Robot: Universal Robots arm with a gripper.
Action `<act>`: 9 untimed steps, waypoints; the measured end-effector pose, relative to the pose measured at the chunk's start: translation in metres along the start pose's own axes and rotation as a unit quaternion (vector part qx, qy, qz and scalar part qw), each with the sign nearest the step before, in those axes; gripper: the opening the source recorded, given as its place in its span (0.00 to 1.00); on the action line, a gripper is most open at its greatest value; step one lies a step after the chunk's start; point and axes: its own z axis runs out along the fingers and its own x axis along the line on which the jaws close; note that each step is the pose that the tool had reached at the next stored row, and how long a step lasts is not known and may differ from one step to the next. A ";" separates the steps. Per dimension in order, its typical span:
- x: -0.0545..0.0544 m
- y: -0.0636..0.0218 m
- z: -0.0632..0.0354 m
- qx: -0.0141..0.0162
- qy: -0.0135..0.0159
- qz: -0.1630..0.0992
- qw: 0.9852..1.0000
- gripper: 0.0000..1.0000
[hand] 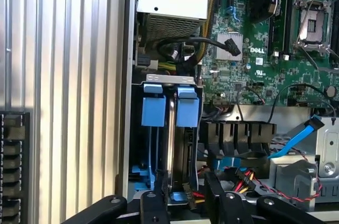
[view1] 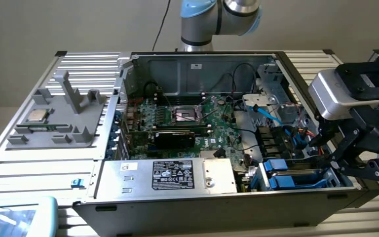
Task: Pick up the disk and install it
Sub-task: 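Insert the first disk wire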
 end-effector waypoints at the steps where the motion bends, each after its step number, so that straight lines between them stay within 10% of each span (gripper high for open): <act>1: 0.001 0.0000 0.0007 0.000 -0.002 -0.001 1.000 0.40; 9: 0.003 -0.0002 0.0020 -0.001 -0.007 -0.004 1.000 0.40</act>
